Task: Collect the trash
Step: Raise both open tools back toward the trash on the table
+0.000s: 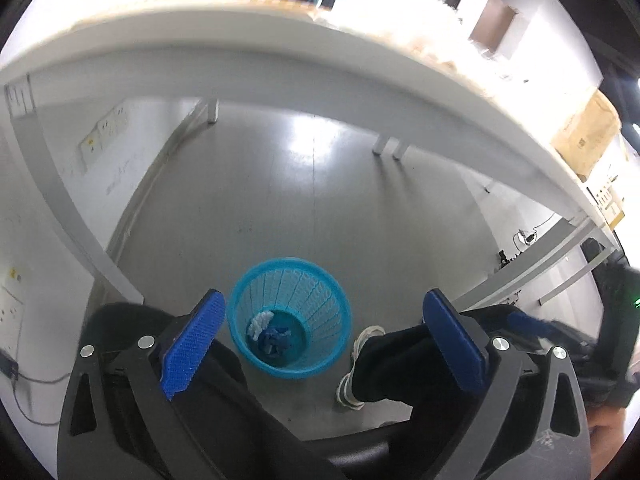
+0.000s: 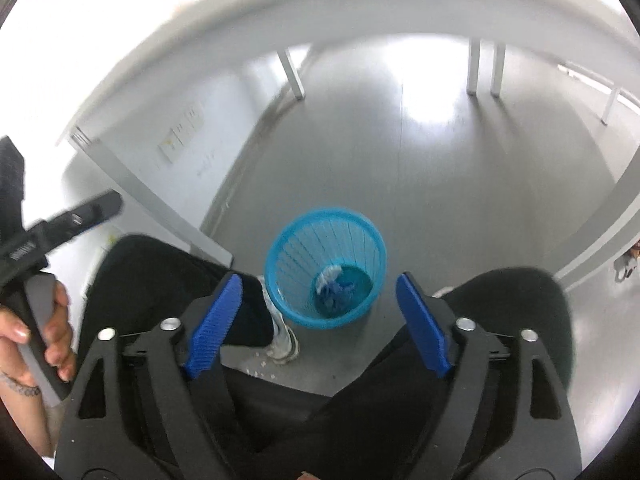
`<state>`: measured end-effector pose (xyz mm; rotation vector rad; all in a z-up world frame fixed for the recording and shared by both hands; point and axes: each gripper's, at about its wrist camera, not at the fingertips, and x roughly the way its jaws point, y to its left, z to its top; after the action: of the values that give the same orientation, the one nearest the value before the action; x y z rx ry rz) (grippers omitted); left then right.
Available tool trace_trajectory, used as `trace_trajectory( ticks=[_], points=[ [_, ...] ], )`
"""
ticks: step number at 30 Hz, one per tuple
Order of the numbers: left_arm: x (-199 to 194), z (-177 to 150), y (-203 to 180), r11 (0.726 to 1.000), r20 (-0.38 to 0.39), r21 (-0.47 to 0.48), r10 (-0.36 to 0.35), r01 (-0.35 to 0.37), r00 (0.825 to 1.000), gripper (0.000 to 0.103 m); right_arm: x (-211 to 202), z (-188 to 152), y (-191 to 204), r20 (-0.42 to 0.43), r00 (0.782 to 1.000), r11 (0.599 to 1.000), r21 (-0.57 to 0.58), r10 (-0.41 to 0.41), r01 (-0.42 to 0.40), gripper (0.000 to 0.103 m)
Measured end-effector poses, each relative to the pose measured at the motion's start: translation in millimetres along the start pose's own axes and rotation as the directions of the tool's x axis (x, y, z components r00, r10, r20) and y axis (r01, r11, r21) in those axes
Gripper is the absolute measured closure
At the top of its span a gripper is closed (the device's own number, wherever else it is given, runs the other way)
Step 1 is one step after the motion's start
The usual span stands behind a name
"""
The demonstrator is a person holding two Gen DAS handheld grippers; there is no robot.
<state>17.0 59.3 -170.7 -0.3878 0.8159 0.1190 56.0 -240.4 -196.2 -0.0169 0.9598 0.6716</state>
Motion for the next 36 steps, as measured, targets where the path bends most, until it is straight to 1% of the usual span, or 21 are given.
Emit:
trace_trajectory(
  ticks=[1, 3, 5, 9, 12, 14, 16, 19, 22, 24, 28, 29, 30, 32, 36],
  points=[
    [-5.2, 2.2, -3.6, 1.000, 0.014, 0.011, -0.005, 0.005, 1.000, 0.006, -9.1, 3.7, 1.6, 0.021, 1.000, 1.000, -0.003, 0.001, -0.001, 0.022],
    [-15.5, 7.8, -8.1, 1.000, 0.041, 0.020, -0.015, 0.015, 0.999, 0.006, -31.5, 13.2, 5.4, 0.076, 0.997, 1.000, -0.013, 0.005, -0.004, 0.014],
    [-28.4, 16.1, -11.9, 0.999, 0.071, 0.023, -0.037, 0.036, 0.997, 0.006, -48.2, 23.2, 8.9, 0.125, 0.992, 1.000, -0.017, 0.015, -0.013, 0.011],
    [-48.7, 35.9, -17.3, 0.998, 0.131, 0.044, -0.060, 0.055, 0.990, 0.006, -80.9, 48.8, 13.8, 0.215, 0.976, 0.999, -0.024, 0.033, -0.029, 0.009],
    [-65.5, 48.5, -26.2, 0.996, 0.184, 0.079, -0.050, 0.036, 0.982, 0.006, -93.9, 64.1, 19.2, 0.258, 0.965, 0.999, -0.044, 0.038, -0.028, 0.009],
    [-70.8, 56.4, -29.2, 0.995, 0.206, 0.095, -0.046, 0.027, 0.978, 0.006, -99.0, 75.0, 22.2, 0.278, 0.960, 0.998, -0.052, 0.040, -0.027, 0.009],
    [-74.8, 65.5, -33.6, 0.995, 0.223, 0.101, -0.040, 0.018, 0.974, 0.006, -101.7, 84.4, 23.0, 0.289, 0.956, 0.998, -0.058, 0.043, -0.028, 0.009],
    [-76.6, 75.8, -36.3, 0.995, 0.235, 0.096, -0.045, 0.023, 0.971, 0.006, -103.2, 98.8, 26.6, 0.309, 0.950, 0.997, -0.068, 0.048, -0.028, 0.009],
    [-77.9, 83.4, -36.2, 0.996, 0.244, 0.087, -0.031, 0.010, 0.969, 0.006, -103.6, 111.2, 31.4, 0.323, 0.945, 0.998, -0.067, 0.042, -0.021, 0.009],
    [-77.3, 91.6, -31.7, 0.997, 0.243, 0.074, -0.036, 0.018, 0.969, 0.006, -100.8, 121.1, 32.1, 0.321, 0.946, 0.998, -0.064, 0.048, -0.029, 0.014],
    [-73.7, 101.8, -32.5, 0.997, 0.245, 0.068, -0.040, 0.024, 0.969, 0.006, -91.8, 136.4, 34.1, 0.316, 0.947, 0.998, -0.061, 0.051, -0.033, 0.017],
    [-72.3, 105.4, -33.2, 0.997, 0.247, 0.068, -0.038, 0.022, 0.968, 0.006, -90.2, 140.1, 33.0, 0.314, 0.948, 0.998, -0.061, 0.051, -0.033, 0.019],
    [-71.3, 108.4, -34.4, 0.997, 0.249, 0.068, -0.038, 0.021, 0.968, 0.006, -87.0, 144.8, 32.5, 0.309, 0.950, 0.997, -0.062, 0.052, -0.034, 0.024],
    [-68.4, 114.2, -35.7, 0.998, 0.251, 0.066, -0.036, 0.020, 0.967, 0.006, -81.4, 151.5, 32.6, 0.299, 0.953, 0.997, -0.070, 0.050, -0.030, 0.028],
    [-60.5, 126.9, -39.3, 0.997, 0.247, 0.071, -0.024, 0.007, 0.969, 0.006, -73.0, 171.0, 34.5, 0.290, 0.956, 0.996, -0.083, 0.054, -0.031, 0.029]
  ],
)
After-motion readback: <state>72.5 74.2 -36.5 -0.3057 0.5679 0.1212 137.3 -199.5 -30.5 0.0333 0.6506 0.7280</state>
